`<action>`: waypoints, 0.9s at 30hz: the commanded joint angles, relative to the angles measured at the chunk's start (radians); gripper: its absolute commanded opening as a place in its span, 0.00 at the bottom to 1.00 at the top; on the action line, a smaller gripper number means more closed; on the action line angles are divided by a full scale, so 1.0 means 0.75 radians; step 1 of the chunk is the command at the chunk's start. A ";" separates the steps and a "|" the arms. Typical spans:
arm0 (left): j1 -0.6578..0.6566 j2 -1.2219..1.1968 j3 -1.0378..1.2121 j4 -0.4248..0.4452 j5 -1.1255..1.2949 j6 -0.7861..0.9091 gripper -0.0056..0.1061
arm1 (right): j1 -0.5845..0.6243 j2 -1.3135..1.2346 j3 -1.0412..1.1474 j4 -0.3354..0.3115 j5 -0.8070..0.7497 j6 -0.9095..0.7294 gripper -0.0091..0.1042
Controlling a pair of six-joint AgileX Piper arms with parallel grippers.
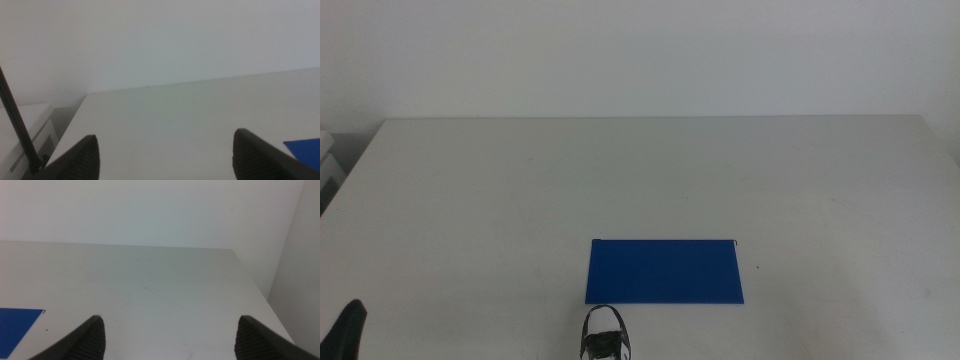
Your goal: Use one arm to grab the shoe from the table and place it on the mat.
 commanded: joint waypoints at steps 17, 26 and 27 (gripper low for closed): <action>-0.302 0.559 -0.566 -0.020 0.089 -0.094 0.85 | -0.006 -0.028 -0.013 -0.011 -0.106 -0.017 0.67; -0.468 0.884 -0.789 -0.064 0.195 -0.195 0.85 | -0.006 -0.028 -0.013 -0.011 -0.106 -0.017 0.67; -0.483 0.919 -0.802 -0.086 0.195 -0.195 0.85 | -0.006 -0.028 -0.013 -0.011 -0.106 -0.017 0.67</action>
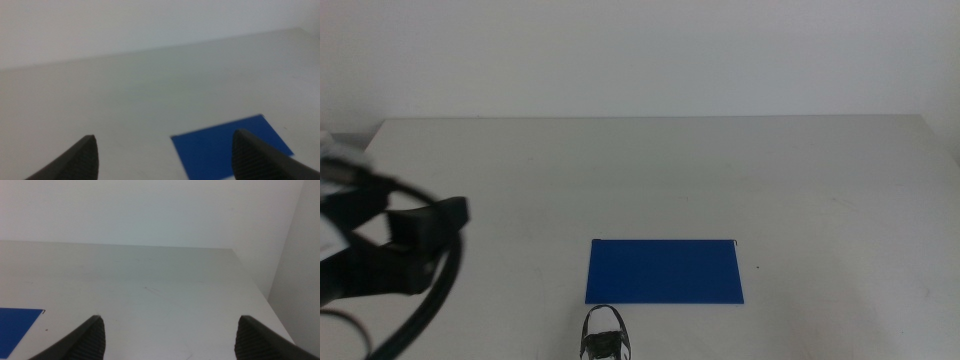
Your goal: Use one arm to grab the shoe from the table and place it on the mat.
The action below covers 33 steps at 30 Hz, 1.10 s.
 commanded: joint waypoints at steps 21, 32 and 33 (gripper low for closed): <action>-0.156 0.273 -0.100 -0.422 0.267 -0.181 0.85 | -0.006 -0.028 -0.013 -0.011 -0.106 -0.017 0.67; -0.232 0.487 -0.444 -0.262 0.851 -0.440 0.85 | -0.006 -0.028 -0.013 -0.011 -0.106 -0.017 0.67; -0.265 0.493 -0.447 -0.229 0.853 -0.491 0.85 | -0.006 -0.028 -0.013 -0.011 -0.106 -0.017 0.67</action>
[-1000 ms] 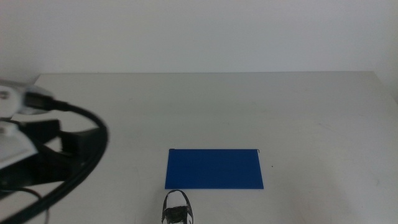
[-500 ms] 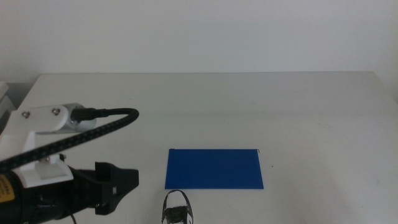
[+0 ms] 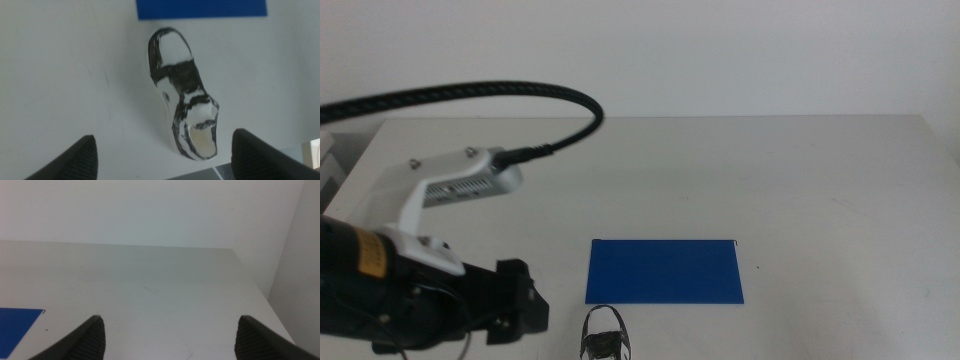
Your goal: Use one arm to grab the shoe from the table and place it on the mat.
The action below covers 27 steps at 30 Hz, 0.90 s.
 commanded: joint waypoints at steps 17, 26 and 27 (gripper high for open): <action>-0.664 0.379 -0.330 0.615 0.274 -1.008 0.85 | -0.006 -0.028 -0.013 -0.011 -0.106 -0.017 0.67; -0.664 0.523 -0.347 0.546 0.127 -0.950 0.85 | -0.006 -0.028 -0.013 -0.011 -0.106 -0.017 0.67; -0.664 0.531 -0.347 0.546 0.107 -0.934 0.85 | -0.006 -0.028 -0.013 -0.011 -0.106 -0.017 0.67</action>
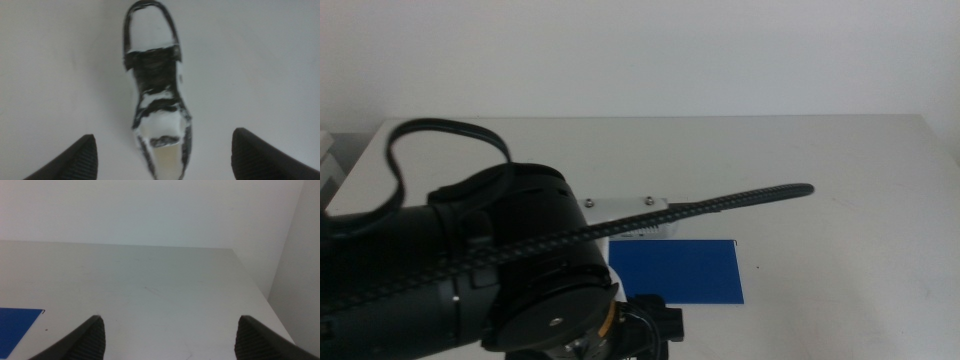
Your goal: Use one arm to grab the shoe from the table and place it on the mat.
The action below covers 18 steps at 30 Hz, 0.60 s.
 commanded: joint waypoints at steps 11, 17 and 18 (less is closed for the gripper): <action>-0.007 0.067 -0.033 0.002 -0.104 0.009 0.86 | -0.006 -0.028 -0.013 -0.011 -0.106 -0.017 0.67; -0.004 0.068 -0.033 0.006 -0.063 -0.012 0.86 | -0.006 -0.028 -0.013 -0.011 -0.106 -0.017 0.67; -0.004 0.068 -0.030 0.005 -0.057 -0.012 0.86 | -0.006 -0.028 -0.013 -0.011 -0.106 -0.017 0.67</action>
